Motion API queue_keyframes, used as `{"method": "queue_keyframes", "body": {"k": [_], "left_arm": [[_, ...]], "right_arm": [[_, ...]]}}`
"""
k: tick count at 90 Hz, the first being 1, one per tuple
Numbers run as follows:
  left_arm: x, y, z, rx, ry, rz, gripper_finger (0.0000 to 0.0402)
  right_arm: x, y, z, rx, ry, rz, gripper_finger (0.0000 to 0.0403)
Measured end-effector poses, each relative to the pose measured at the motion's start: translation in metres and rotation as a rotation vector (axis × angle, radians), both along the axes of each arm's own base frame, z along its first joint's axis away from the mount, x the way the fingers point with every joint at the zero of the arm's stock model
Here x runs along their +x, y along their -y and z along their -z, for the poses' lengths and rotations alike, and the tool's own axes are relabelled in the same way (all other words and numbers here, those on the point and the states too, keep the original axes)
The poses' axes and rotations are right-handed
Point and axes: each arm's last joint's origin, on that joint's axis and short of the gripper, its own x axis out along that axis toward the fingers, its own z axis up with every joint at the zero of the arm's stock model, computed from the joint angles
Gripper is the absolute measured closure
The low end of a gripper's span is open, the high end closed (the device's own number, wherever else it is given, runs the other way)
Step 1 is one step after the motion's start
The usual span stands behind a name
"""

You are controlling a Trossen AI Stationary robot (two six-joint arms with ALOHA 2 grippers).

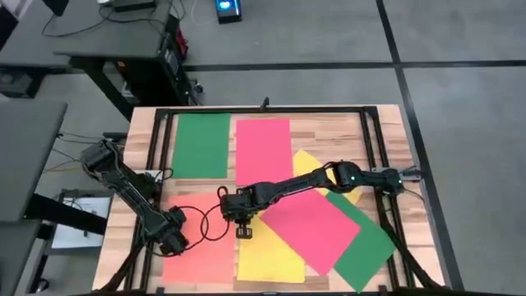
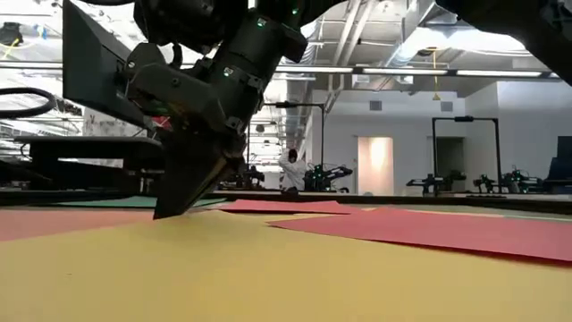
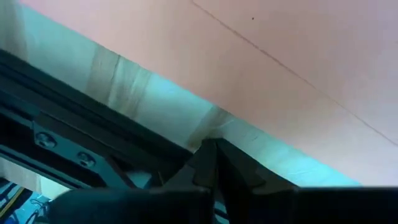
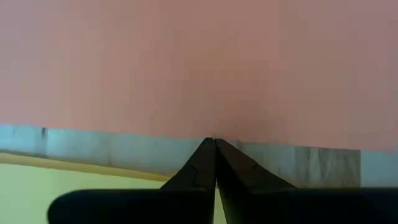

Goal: Organize paper
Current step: Stack the orange paper on top of the orange paper

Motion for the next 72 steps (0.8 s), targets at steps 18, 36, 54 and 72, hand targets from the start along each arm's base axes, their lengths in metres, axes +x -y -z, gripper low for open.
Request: {"method": "queue_keyframes", "body": {"k": [18, 36, 54, 72], "left_arm": [[0.001, -0.001, 0.000, -0.002, 0.004, 0.020, 0.0401], [0.001, -0.002, 0.000, 0.002, 0.008, 0.034, 0.0401], [0.001, -0.002, 0.000, 0.004, 0.011, 0.044, 0.0401], [0.001, -0.002, 0.000, 0.007, 0.017, 0.052, 0.0401]], "right_arm": [[0.004, 0.003, -0.001, 0.008, 0.037, 0.009, 0.0403], [0.007, 0.006, -0.002, 0.013, 0.066, 0.016, 0.0403], [0.010, 0.006, -0.003, 0.017, 0.097, 0.018, 0.0403], [0.012, 0.009, -0.003, 0.018, 0.122, 0.024, 0.0403]]}}
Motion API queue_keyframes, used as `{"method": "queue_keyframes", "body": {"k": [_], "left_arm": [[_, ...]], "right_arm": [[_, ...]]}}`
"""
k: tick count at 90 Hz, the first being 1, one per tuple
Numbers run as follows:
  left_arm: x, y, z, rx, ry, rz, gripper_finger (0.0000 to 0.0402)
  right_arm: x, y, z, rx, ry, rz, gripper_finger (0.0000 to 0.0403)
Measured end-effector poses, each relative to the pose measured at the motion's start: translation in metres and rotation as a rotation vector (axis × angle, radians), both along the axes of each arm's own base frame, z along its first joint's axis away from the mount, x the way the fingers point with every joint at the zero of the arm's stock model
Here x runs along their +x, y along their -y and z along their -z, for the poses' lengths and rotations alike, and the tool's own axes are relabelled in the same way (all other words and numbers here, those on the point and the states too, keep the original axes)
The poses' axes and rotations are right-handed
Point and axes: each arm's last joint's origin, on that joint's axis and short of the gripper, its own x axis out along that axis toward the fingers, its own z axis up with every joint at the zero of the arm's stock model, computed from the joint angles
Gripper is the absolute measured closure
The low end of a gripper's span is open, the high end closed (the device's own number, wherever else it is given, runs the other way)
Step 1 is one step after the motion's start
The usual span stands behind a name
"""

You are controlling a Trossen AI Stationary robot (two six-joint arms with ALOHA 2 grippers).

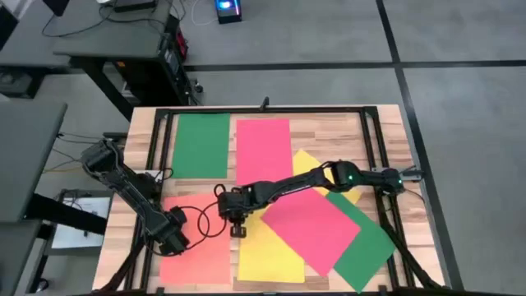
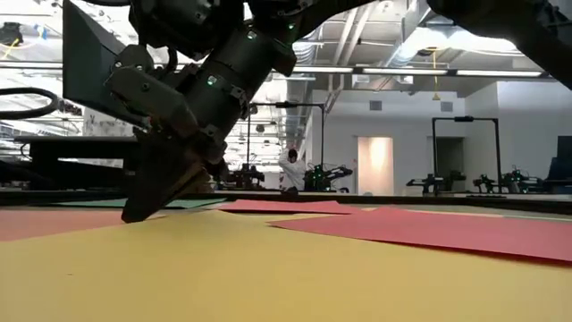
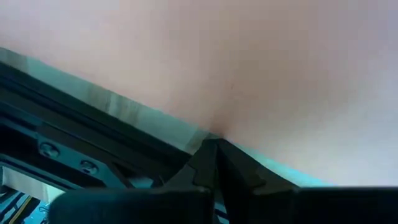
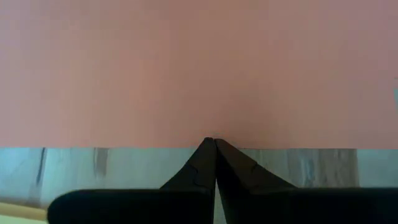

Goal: Organize paper
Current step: Stack the orange paper on top of the orange paper

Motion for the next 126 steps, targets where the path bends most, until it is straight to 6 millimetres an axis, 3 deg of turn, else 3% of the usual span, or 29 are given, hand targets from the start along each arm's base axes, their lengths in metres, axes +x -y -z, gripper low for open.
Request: {"method": "queue_keyframes", "body": {"k": [126], "left_arm": [[0.0063, 0.0030, -0.0055, 0.024, 0.077, 0.096, 0.0402]], "right_arm": [[0.0027, 0.0029, -0.0004, -0.005, 0.027, 0.011, 0.0403]]}}
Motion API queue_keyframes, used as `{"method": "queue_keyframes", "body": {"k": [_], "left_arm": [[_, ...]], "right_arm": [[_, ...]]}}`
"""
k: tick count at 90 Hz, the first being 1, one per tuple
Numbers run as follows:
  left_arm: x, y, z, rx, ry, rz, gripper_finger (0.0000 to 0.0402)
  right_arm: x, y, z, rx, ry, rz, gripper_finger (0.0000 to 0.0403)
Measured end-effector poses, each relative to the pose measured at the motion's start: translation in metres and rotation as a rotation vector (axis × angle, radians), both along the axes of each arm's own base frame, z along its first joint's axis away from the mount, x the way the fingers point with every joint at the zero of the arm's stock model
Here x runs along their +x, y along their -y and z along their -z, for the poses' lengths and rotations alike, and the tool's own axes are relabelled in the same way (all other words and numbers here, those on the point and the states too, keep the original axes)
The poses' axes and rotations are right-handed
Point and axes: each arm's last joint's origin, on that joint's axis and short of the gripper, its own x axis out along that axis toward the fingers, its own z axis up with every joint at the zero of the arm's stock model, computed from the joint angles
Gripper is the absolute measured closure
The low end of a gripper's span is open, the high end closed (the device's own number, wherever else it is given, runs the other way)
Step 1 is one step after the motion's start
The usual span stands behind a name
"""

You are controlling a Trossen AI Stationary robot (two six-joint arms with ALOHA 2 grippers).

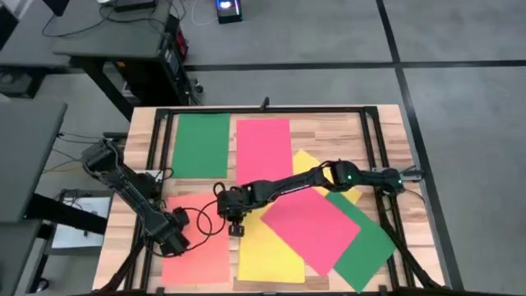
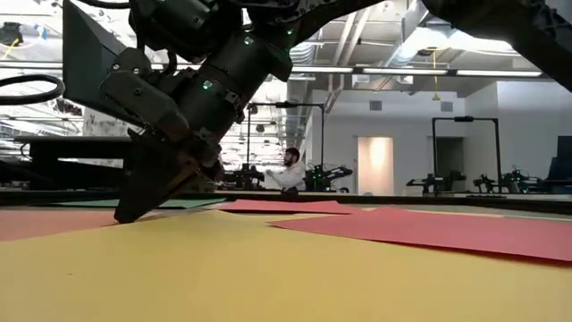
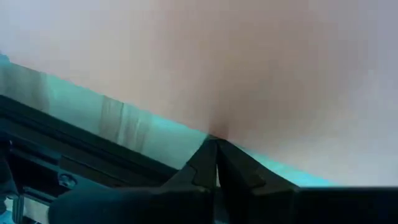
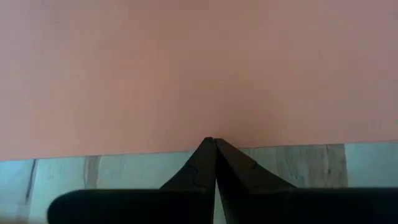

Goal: Organize paper
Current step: Stack the orange paper on top of the orange paper

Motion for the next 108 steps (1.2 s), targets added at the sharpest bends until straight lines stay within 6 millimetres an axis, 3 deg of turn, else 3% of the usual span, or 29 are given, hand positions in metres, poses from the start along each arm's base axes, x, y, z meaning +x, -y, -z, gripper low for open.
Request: {"method": "queue_keyframes", "body": {"k": [67, 92, 108], "left_arm": [[-0.002, -0.003, 0.000, 0.037, -0.013, -0.016, 0.0402], [-0.004, -0.005, -0.004, 0.087, -0.042, -0.047, 0.0402], [-0.002, -0.006, -0.016, 0.189, -0.020, -0.038, 0.0402]], "right_arm": [[-0.001, 0.001, -0.002, 0.009, -0.006, -0.008, 0.0403], [-0.006, 0.002, -0.016, 0.009, -0.027, 0.001, 0.0403], [-0.009, 0.003, -0.034, 0.006, -0.012, 0.007, 0.0403]]}}
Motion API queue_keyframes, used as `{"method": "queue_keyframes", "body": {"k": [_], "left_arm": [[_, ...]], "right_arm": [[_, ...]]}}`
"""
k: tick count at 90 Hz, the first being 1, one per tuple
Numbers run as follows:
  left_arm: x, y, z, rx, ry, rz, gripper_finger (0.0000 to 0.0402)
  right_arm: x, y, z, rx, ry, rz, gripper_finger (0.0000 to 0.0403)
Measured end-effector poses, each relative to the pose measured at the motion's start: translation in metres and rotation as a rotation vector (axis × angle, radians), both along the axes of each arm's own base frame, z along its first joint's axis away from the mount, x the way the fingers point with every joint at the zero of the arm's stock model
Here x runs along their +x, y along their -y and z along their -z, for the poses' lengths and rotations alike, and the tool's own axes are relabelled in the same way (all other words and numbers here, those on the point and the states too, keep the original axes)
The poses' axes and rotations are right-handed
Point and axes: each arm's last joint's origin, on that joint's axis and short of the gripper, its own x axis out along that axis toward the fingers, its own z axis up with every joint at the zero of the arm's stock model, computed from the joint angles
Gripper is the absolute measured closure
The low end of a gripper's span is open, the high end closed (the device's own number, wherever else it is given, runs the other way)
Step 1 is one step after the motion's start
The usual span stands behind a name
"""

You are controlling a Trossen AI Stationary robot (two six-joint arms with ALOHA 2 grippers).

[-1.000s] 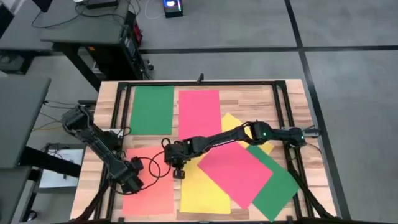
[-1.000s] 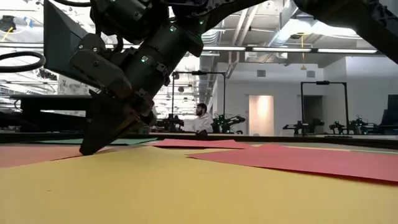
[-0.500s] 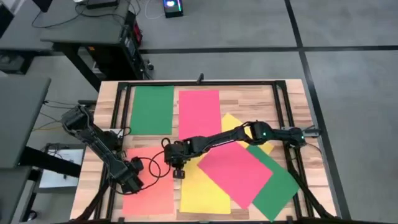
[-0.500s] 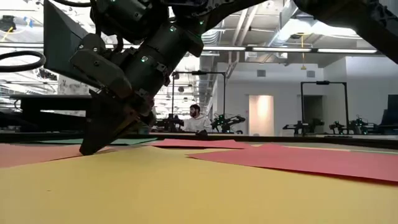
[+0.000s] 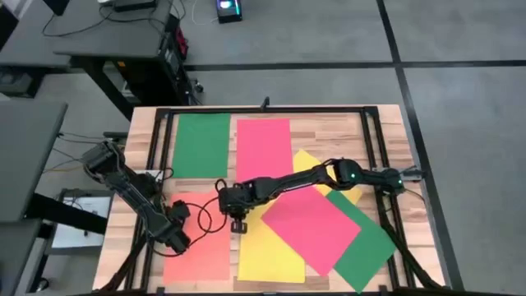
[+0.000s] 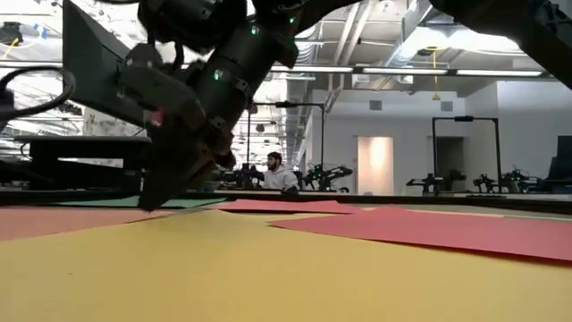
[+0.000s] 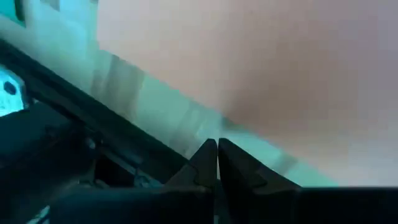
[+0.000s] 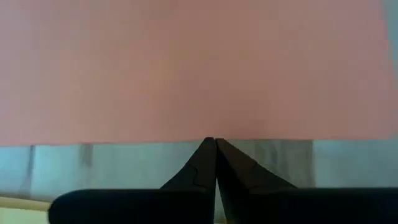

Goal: Organize paper
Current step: Stack the orange paper on top of the orange paper

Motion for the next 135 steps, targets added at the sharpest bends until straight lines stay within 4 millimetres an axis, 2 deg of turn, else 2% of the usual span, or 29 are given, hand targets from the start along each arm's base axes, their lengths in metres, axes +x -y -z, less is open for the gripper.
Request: {"method": "queue_keyframes", "body": {"k": [9, 21, 45, 56, 69, 79, 88, 110, 135], "left_arm": [[0.002, 0.002, -0.010, 0.034, -0.004, 0.007, 0.0402], [0.011, 0.012, -0.024, 0.019, 0.072, 0.035, 0.0402], [0.031, 0.070, -0.057, -0.171, 0.481, 0.187, 0.0402], [0.038, 0.102, -0.046, -0.236, 0.521, 0.242, 0.0402], [0.048, 0.141, -0.023, -0.278, 0.456, 0.301, 0.0402], [0.055, 0.165, -0.019, -0.288, 0.447, 0.319, 0.0402], [0.058, 0.180, -0.021, -0.300, 0.458, 0.326, 0.0402], [0.050, 0.187, -0.014, -0.283, 0.451, 0.302, 0.0402], [0.038, 0.189, -0.012, -0.279, 0.431, 0.282, 0.0402]], "right_arm": [[-0.001, 0.000, -0.011, -0.003, 0.021, -0.009, 0.0403], [-0.001, 0.002, -0.014, -0.020, 0.037, -0.029, 0.0403], [0.004, 0.030, -0.015, -0.158, 0.072, -0.004, 0.0403], [0.007, 0.047, -0.016, -0.173, 0.091, 0.017, 0.0403], [0.011, 0.068, -0.019, -0.173, 0.139, 0.062, 0.0403], [0.013, 0.081, -0.020, -0.174, 0.153, 0.087, 0.0403], [0.013, 0.082, -0.021, -0.172, 0.165, 0.088, 0.0403], [0.022, 0.083, -0.002, -0.163, 0.201, 0.099, 0.0403], [0.022, 0.086, 0.022, -0.134, 0.132, 0.129, 0.0403]]}}
